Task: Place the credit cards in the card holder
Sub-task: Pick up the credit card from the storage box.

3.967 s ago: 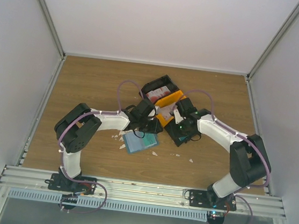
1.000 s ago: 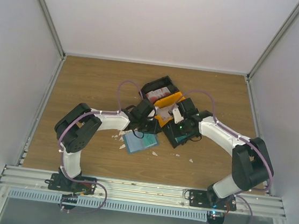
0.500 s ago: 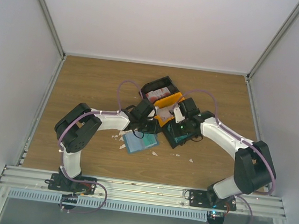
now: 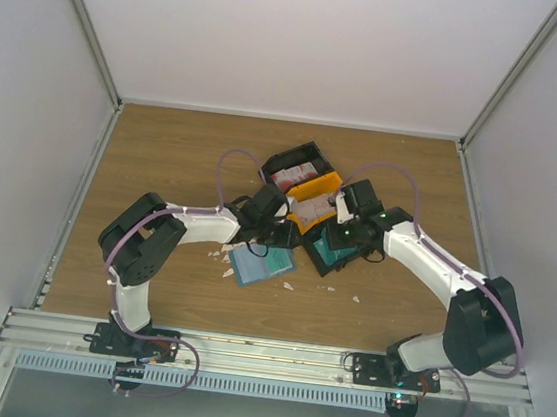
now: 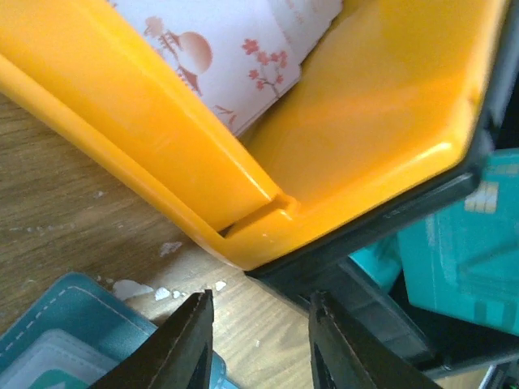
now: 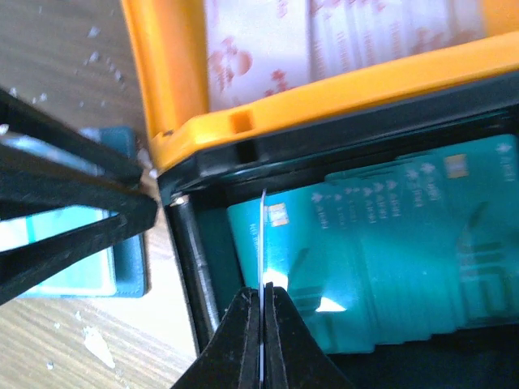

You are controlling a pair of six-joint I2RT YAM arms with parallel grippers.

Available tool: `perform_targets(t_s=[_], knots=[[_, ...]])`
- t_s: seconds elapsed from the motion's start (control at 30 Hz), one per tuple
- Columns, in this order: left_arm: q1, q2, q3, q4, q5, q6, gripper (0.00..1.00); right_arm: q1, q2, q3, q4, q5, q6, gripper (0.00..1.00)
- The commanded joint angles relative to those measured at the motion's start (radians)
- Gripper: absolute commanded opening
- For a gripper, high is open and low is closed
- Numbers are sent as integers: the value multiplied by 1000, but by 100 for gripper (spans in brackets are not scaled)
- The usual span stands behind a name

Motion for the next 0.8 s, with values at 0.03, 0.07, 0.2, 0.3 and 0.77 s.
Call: perform_targets(t_s=[0.03, 0.07, 0.2, 0.3, 0.77], knots=[[6, -97, -42, 159, 45, -10, 47, -73, -101, -14, 57, 2, 47, 1], [6, -112, -44, 178, 65, -12, 52, -88, -120, -19, 69, -17, 52, 0], [13, -146, -42, 267, 169, -40, 70, -163, -206, -55, 129, -152, 76, 1], [16, -142, -15, 318, 247, -63, 77, -231, -257, -85, 188, -324, 92, 1], [5, -11, 62, 433, 411, -206, 58, -441, -314, -200, 361, -806, 193, 1]])
